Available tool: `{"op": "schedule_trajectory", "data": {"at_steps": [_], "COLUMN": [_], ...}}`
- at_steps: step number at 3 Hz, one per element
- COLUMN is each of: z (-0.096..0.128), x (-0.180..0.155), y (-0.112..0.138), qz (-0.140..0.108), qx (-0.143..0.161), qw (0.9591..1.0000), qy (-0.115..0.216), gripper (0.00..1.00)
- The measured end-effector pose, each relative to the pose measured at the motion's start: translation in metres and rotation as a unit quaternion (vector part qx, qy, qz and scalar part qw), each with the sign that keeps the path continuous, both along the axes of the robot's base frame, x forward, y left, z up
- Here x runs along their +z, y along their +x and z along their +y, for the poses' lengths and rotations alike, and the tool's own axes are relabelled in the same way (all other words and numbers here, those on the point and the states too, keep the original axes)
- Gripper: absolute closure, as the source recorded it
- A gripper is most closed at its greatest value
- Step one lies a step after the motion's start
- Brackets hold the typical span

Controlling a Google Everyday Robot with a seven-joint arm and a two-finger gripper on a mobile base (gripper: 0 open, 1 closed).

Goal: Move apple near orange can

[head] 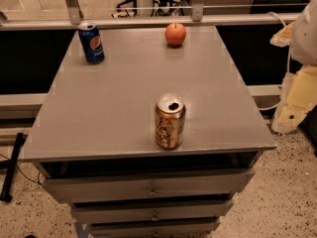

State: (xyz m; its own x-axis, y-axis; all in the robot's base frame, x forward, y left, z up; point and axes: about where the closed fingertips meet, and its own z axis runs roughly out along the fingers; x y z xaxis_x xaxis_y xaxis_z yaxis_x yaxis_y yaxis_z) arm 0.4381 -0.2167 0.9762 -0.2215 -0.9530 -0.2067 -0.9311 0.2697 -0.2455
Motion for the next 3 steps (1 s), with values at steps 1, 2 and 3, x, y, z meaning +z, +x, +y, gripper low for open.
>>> {"op": "schedule_trajectory", "data": {"at_steps": [1, 2, 3], "z": [0.0, -0.005, -0.011], "x": [0.0, -0.017, -0.043], "y": [0.0, 0.014, 0.058], "qz": [0.0, 0.001, -0.015], "qx": [0.0, 0.001, 0.005], "qw": [1.0, 0.9994, 0.9958], "qy": [0.0, 0.035, 0.09], "gripper": [0.0, 0.0, 0.0]}}
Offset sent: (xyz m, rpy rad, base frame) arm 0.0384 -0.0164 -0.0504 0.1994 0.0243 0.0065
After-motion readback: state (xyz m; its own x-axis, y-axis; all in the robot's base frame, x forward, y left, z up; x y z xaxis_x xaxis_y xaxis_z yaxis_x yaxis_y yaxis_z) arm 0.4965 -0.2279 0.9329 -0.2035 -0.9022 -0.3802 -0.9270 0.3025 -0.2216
